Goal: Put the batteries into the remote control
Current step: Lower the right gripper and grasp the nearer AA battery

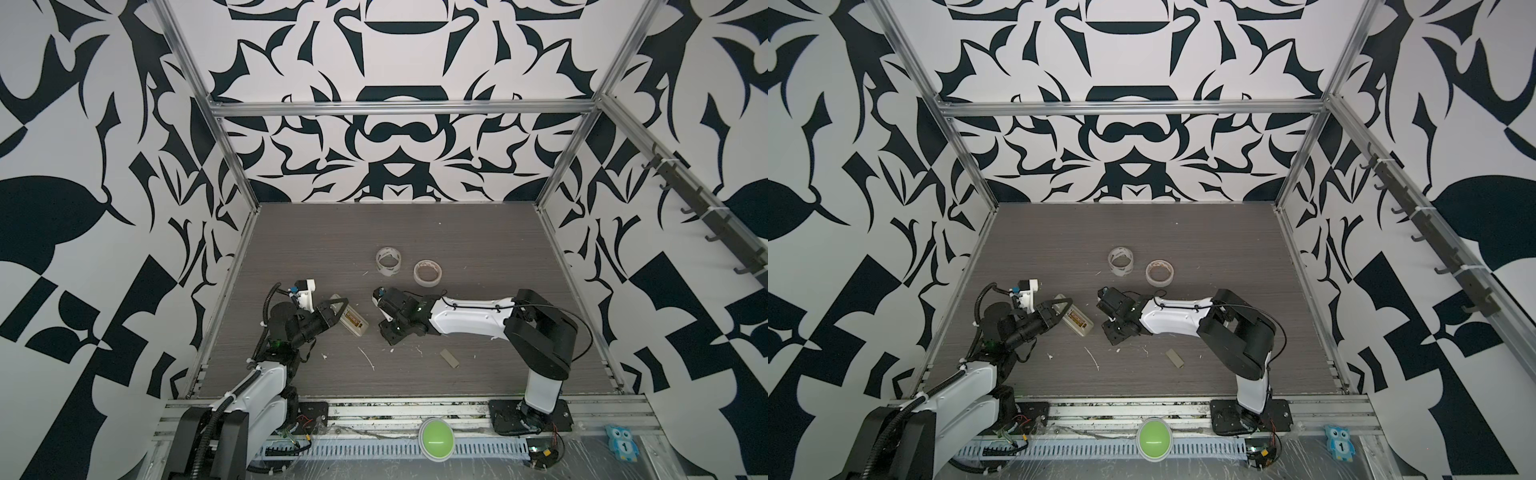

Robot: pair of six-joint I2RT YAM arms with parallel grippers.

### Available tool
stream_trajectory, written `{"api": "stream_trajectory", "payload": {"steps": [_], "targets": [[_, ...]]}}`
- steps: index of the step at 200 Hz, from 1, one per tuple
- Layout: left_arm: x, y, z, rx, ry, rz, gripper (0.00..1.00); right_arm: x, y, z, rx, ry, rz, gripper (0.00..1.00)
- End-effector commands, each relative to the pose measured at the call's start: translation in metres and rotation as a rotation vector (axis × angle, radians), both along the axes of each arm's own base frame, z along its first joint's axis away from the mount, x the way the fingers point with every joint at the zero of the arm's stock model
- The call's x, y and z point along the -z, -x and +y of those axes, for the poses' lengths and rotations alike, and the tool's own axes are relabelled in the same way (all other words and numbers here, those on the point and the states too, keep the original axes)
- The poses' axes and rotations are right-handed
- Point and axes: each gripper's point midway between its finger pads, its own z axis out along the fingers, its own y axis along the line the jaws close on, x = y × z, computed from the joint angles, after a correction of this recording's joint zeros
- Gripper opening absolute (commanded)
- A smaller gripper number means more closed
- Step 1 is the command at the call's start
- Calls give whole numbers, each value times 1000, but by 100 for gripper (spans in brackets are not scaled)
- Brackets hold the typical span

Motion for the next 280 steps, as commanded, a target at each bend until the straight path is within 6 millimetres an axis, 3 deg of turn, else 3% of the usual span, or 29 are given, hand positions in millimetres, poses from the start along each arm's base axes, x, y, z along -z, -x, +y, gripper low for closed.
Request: {"api": "stream_trajectory", "payload": {"steps": [1,152,231,280], "targets": [[-7,0,0,5,4,-42,0,-2,3,4,-4,-12,-7,45],[-1,-6,1,-10,5,-23,0,9,17,-4,-42,70,-12,36],[-6,-6,1,-12,12,-44,0,12,18,-10,-42,88,-18,26],[-12,-7,1,-17,33,-91,0,16,22,-11,-48,90,-13,11]]}}
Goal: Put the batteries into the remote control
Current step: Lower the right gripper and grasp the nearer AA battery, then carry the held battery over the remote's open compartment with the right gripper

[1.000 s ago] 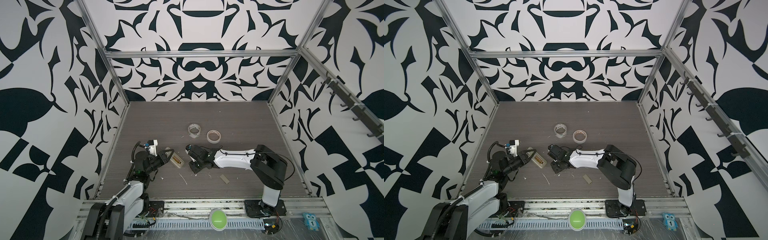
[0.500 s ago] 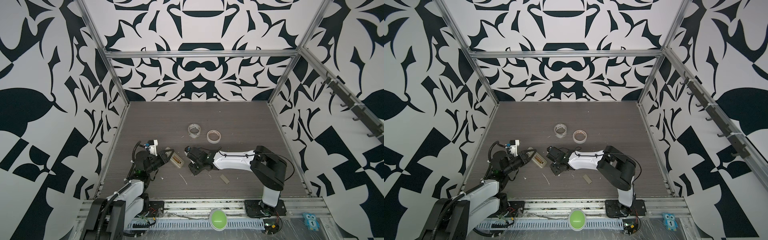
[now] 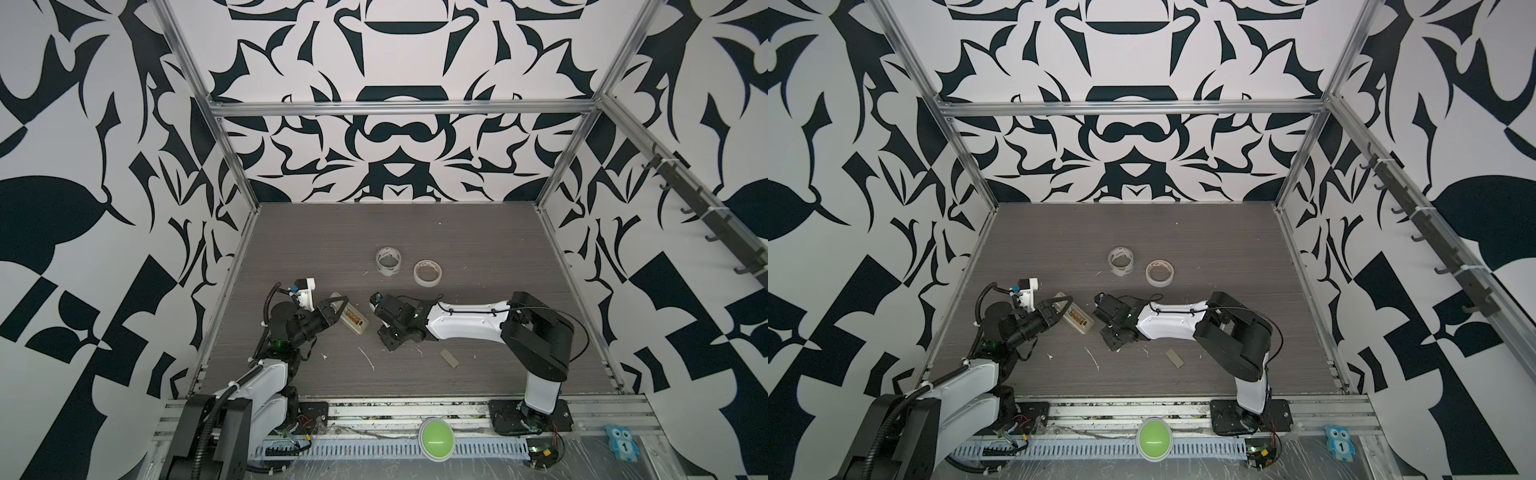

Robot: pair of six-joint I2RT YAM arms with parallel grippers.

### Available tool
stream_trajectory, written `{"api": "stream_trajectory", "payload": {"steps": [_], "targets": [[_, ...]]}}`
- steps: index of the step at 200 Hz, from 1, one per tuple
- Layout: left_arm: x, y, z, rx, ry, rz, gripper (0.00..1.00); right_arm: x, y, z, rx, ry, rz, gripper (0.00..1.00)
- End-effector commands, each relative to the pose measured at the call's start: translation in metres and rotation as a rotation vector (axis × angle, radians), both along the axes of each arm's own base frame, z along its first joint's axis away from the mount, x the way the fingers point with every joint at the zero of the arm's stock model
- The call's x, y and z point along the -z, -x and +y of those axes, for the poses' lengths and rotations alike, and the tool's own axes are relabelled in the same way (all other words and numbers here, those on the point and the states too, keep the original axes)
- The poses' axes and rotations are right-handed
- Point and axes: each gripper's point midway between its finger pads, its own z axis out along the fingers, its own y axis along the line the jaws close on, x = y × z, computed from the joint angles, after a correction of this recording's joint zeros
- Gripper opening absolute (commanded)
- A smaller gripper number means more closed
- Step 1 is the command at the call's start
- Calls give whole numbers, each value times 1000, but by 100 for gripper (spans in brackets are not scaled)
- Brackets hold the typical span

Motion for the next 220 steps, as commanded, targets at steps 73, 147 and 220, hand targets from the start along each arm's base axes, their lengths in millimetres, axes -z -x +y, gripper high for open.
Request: {"api": "stream_trajectory", "payload": {"steps": [73,147,220], "targets": [[-31,6,0,9,53,-199,0,-7,12,-16,-72,-37,-67,0],[-36,10,-1,18,59,-204,0,-110,10,-15,-267,-159,-308,0],[-44,10,-6,48,100,-209,0,-173,10,24,-427,-165,-360,0]]}}
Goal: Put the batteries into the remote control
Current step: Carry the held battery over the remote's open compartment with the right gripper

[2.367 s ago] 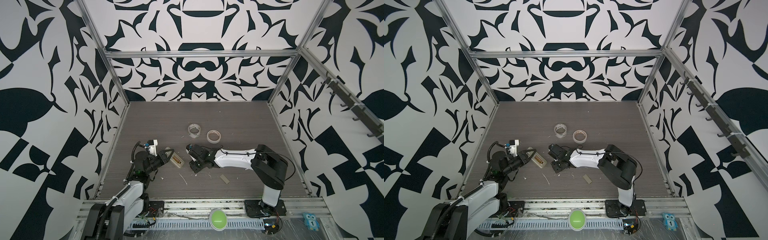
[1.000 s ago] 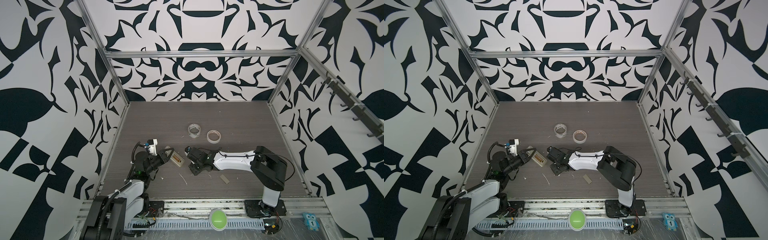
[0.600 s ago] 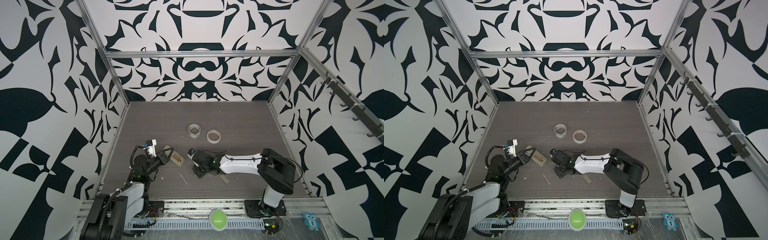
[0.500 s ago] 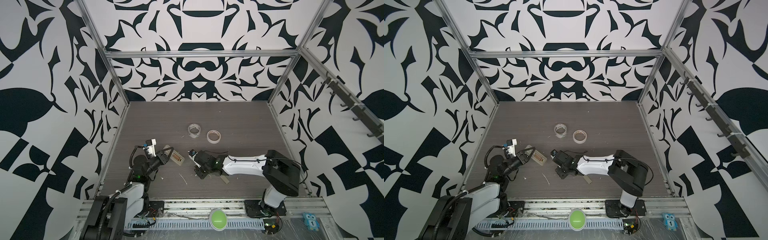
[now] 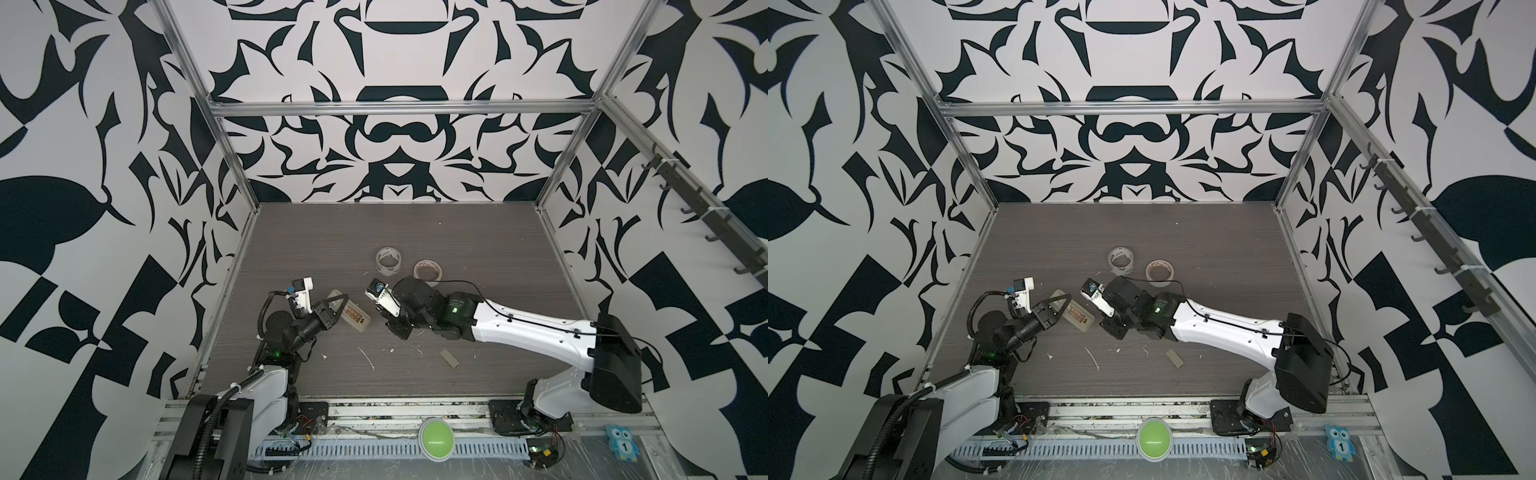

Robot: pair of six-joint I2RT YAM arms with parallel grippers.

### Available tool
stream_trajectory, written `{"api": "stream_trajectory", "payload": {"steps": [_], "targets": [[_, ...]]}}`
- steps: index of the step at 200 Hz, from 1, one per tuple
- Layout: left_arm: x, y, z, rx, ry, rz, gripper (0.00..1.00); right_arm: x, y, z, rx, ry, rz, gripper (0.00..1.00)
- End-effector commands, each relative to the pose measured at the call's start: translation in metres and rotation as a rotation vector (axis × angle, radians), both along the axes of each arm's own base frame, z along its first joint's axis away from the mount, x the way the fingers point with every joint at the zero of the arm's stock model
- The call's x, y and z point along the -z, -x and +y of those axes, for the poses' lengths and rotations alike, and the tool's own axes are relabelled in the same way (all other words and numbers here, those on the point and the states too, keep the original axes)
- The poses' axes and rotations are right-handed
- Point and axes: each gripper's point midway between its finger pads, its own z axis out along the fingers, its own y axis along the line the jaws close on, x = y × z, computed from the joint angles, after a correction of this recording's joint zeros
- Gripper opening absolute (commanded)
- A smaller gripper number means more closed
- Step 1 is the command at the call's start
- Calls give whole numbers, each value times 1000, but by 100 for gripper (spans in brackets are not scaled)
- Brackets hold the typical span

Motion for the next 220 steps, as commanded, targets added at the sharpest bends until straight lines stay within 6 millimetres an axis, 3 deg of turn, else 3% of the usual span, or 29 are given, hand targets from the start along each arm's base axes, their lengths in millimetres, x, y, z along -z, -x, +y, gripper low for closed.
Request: {"api": "stream_trajectory", "payload": {"steps": [1,46,161,220], "targets": [[-14,1,-2,15,28,-47,0,-17,5,13,-69,15,-18,0],[-20,-5,1,-13,81,-36,0,-23,3,31,-86,55,-15,0],[-20,-6,-3,14,134,-37,0,-10,-8,59,-112,150,-6,0],[-24,-7,-5,28,129,-51,0,-1,-15,63,-93,182,-3,0]]}}
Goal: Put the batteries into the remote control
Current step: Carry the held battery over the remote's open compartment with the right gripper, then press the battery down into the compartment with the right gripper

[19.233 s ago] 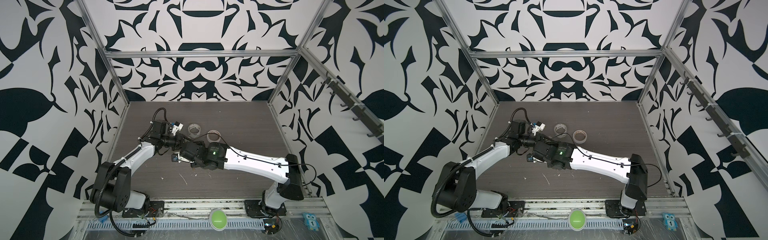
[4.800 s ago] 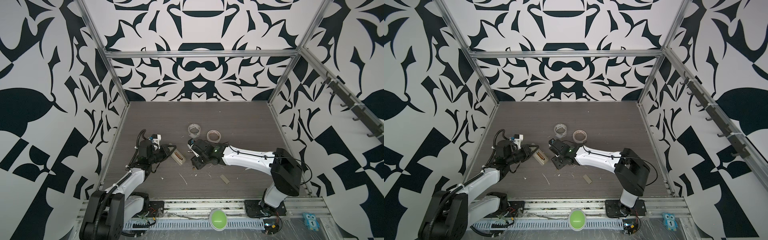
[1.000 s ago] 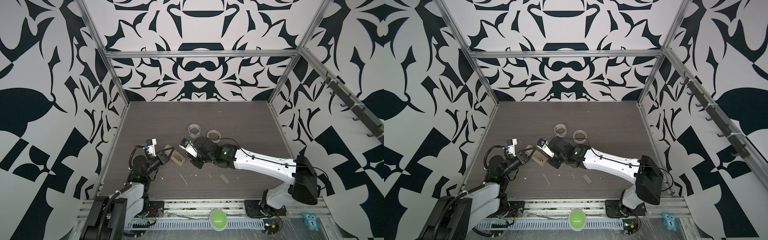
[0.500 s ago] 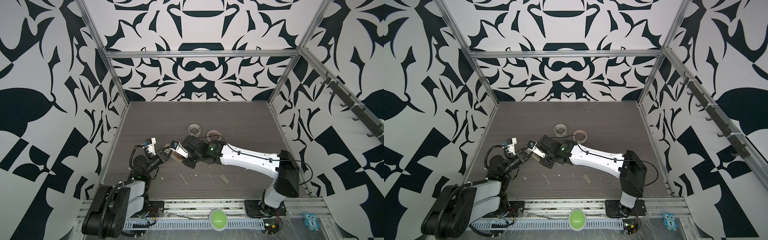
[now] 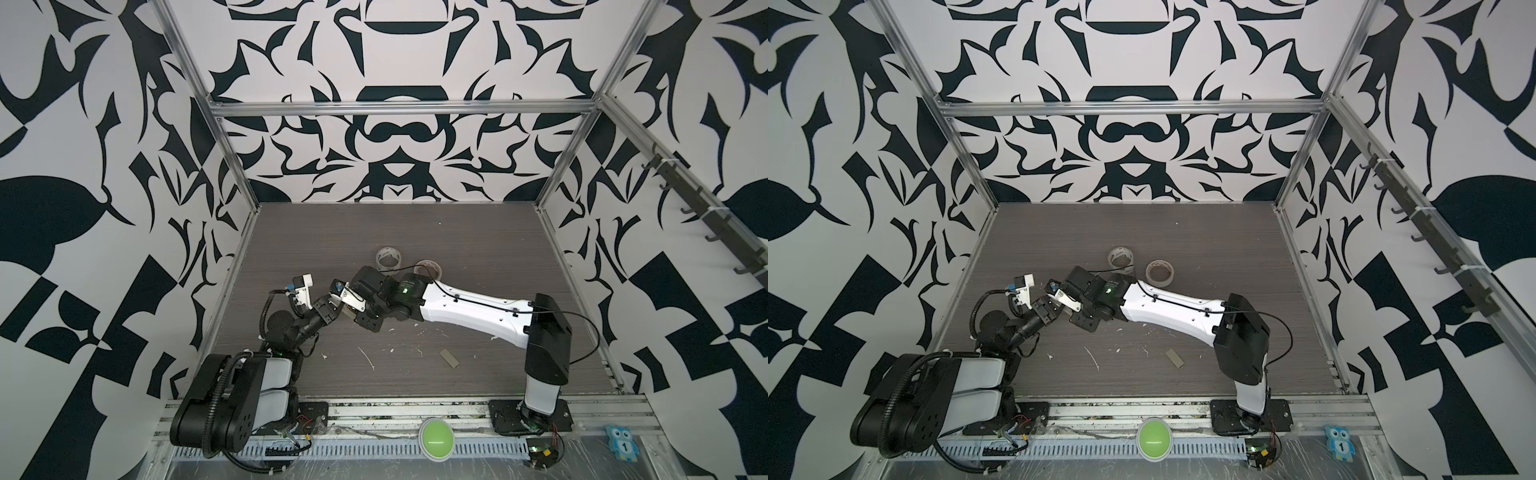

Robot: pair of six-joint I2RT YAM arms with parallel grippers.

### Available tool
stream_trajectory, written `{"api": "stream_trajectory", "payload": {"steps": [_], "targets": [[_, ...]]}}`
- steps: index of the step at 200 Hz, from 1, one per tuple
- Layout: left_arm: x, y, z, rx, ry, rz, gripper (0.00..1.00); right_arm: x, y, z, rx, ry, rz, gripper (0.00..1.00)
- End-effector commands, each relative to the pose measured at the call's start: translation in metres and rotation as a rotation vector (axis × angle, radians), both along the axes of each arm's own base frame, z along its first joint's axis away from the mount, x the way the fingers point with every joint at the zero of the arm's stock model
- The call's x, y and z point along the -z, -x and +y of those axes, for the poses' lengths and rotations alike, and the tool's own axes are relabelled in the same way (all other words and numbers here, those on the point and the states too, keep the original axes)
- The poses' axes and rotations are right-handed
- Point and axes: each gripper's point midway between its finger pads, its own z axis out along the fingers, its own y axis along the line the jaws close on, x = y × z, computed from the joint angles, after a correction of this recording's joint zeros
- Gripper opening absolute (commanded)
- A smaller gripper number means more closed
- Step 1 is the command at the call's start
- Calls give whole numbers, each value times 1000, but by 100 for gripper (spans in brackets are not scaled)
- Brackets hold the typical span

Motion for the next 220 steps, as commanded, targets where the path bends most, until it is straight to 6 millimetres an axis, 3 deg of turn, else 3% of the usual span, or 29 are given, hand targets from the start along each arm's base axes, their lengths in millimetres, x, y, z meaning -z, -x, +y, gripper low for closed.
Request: {"api": "stream_trajectory", "payload": {"steps": [1,101,220], "targets": [[-15,3,-2,19,17,-63,0,-21,-4,5,5,-27,-35,0],[-21,5,-4,35,33,-70,0,-18,-7,10,8,-20,-29,0],[-23,6,-4,36,43,-66,0,-25,-6,7,23,-41,-31,26]]}}
